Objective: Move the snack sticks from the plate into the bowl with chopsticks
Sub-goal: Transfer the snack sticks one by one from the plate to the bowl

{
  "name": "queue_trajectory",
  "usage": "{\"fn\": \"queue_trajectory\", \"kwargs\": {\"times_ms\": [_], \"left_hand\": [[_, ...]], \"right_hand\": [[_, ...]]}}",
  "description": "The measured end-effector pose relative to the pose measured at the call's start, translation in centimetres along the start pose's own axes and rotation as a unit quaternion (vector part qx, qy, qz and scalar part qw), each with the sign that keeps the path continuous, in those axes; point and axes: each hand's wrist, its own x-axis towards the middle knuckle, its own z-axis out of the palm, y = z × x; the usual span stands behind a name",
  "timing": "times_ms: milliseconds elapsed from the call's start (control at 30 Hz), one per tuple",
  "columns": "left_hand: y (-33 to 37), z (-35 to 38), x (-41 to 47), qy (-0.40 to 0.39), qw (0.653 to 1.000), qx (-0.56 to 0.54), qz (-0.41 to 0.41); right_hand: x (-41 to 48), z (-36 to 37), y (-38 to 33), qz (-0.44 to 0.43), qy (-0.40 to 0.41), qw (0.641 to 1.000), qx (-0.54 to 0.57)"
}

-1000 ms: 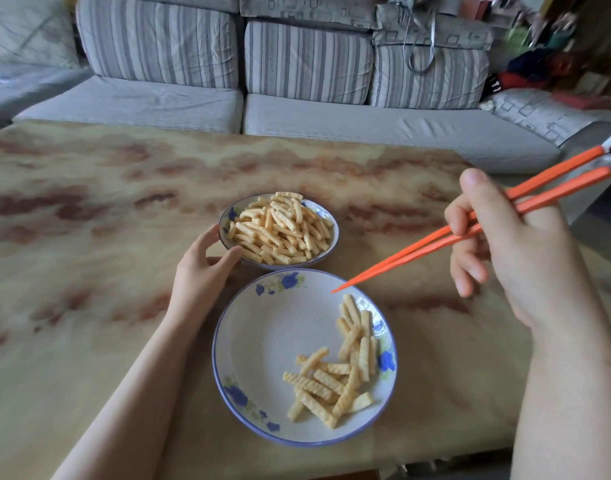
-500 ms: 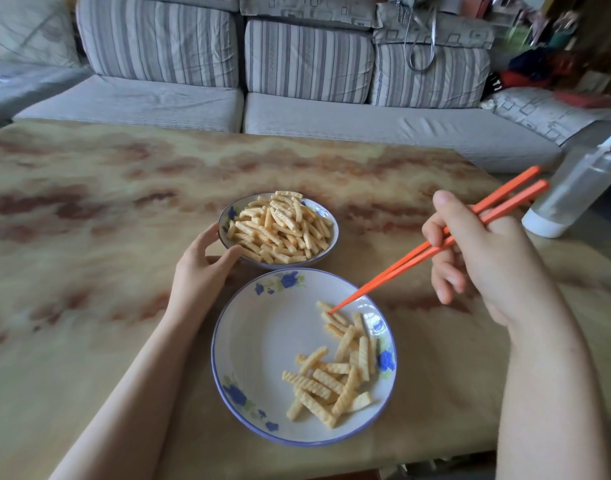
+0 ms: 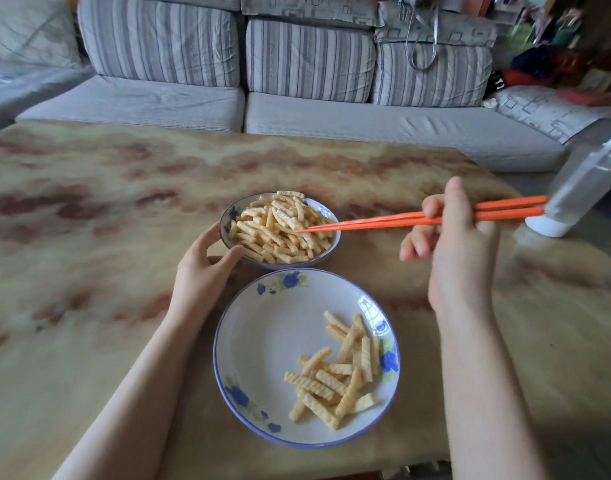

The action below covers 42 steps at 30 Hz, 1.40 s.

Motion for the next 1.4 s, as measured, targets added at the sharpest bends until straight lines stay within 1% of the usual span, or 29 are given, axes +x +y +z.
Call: {"fn": "queue_trajectory", "kwargs": {"times_ms": [267,433,567,700,833,1067,1167,1267,1333,1400], "left_hand": [[0.3,0.0,-0.1,0.000,1.000,-0.009,0.001],[0.1,0.0,-0.1,-0.001,1.000,-0.010,0.005],[-0.1,0.0,0.0,-0.006,1.000,-0.015,0.003],[-0.1,-0.1,0.1,-0.003,1.000,-0.010,0.007],[-0.2,-0.1,0.1,-0.005,1.000,-0.002,0.012],[0.0,-0.1,-0.1,-0.004,1.000,-0.010,0.003],[0.2,-0.1,-0.2,-0.001,1.000,-0.010,0.006],[0.2,0.0,-0.2,-0.002,1.000,-0.007,0.007],[0.1,-0.1,-0.2,-0.002,1.000,-0.003,0.007],[0.1,0.0,-0.1,-0.001,1.000,-0.003,0.006]], "right_hand": [[-1.3,2.4,1.8,-0.010,-0.088,0.994,-0.064],[-1.3,2.1,1.3,-0.016,-0.100,0.993,-0.062],[-0.5,0.6,-0.1,-0.027,-0.111,0.992,-0.045],[0.2,-1.8,-1.8,-0.023,-0.161,0.980,-0.112],[0.4,-3.6,-3.1,-0.001,-0.189,0.965,-0.182],[0.3,-4.6,-3.7,0.026,-0.221,0.948,-0.226],[0.3,-4.5,-3.5,0.035,-0.216,0.948,-0.230],[0.3,-4.1,-3.1,0.025,-0.188,0.958,-0.214],[0.3,-3.8,-2.9,0.019,-0.161,0.970,-0.180],[0.4,-3.4,-2.7,0.011,-0.127,0.985,-0.119]]}}
